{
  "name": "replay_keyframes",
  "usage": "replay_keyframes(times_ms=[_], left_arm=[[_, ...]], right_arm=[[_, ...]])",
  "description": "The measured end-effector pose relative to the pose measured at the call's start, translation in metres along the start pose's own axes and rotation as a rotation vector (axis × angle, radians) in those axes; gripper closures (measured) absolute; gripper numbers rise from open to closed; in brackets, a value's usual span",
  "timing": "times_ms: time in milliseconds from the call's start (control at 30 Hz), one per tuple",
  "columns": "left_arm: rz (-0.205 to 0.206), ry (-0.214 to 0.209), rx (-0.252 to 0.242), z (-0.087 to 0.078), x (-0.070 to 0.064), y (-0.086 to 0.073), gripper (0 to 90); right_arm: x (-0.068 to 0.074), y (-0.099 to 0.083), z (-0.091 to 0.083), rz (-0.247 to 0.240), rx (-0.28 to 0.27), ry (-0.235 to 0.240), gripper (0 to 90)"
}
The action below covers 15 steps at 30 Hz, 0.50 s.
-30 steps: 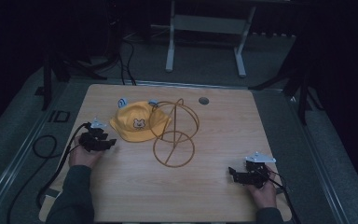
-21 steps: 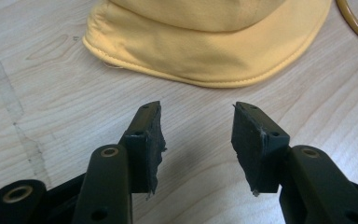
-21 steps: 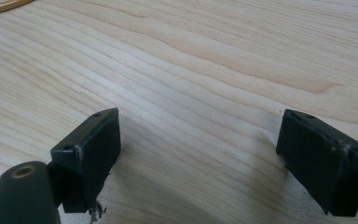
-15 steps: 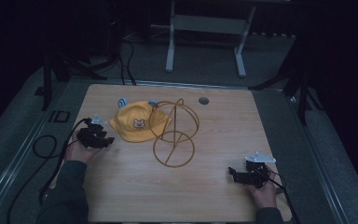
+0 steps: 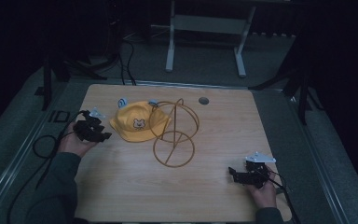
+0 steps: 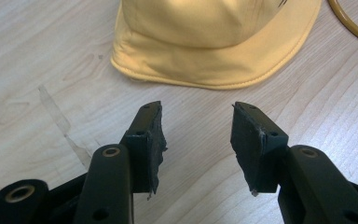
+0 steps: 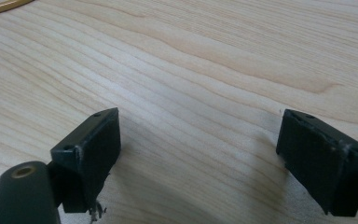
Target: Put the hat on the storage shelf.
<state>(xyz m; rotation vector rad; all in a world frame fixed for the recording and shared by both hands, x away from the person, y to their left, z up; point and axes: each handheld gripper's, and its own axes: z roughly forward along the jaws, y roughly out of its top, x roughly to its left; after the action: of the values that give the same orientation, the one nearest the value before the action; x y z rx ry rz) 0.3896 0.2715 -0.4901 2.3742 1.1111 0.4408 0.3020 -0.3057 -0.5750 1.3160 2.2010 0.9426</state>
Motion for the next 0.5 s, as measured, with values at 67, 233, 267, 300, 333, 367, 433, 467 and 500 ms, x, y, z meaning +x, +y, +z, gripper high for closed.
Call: replay_keyframes(times_ms=[67,233,267,300,333,367,433,467,500], left_arm=[[0.013,-0.007,0.002,-0.003,0.001,0.004,53.4],[0.035,-0.017,0.000,-0.013,0.004,0.014,53.5],[0.037,-0.019,-0.001,-0.015,0.005,0.016,53.5],[0.039,-0.016,0.001,-0.017,0.006,0.017,53.5],[0.039,-0.010,0.000,-0.018,0.007,0.019,53.6],[0.040,-0.010,0.003,-0.020,0.008,0.020,54.0],[0.041,-0.003,0.007,-0.022,0.009,0.022,54.0],[0.037,-0.004,0.009,-0.023,0.010,0.022,54.0],[0.042,-0.002,0.009,-0.024,0.011,0.023,54.0]], right_arm=[[0.000,0.000,0.000,0.000,0.000,0.000,13.6],[0.000,0.000,0.000,0.000,0.000,0.000,13.6],[0.000,0.000,0.000,-0.001,0.000,0.001,13.6],[0.000,0.000,0.000,-0.001,0.001,0.002,13.6],[0.000,0.000,0.000,-0.002,0.001,0.002,13.6],[0.000,0.000,0.000,-0.002,0.001,0.003,13.5],[0.000,0.000,0.000,-0.001,0.000,0.003,13.6],[0.000,0.000,0.000,-0.001,0.000,0.004,13.6],[0.000,0.000,0.000,-0.002,0.000,0.004,13.6]])
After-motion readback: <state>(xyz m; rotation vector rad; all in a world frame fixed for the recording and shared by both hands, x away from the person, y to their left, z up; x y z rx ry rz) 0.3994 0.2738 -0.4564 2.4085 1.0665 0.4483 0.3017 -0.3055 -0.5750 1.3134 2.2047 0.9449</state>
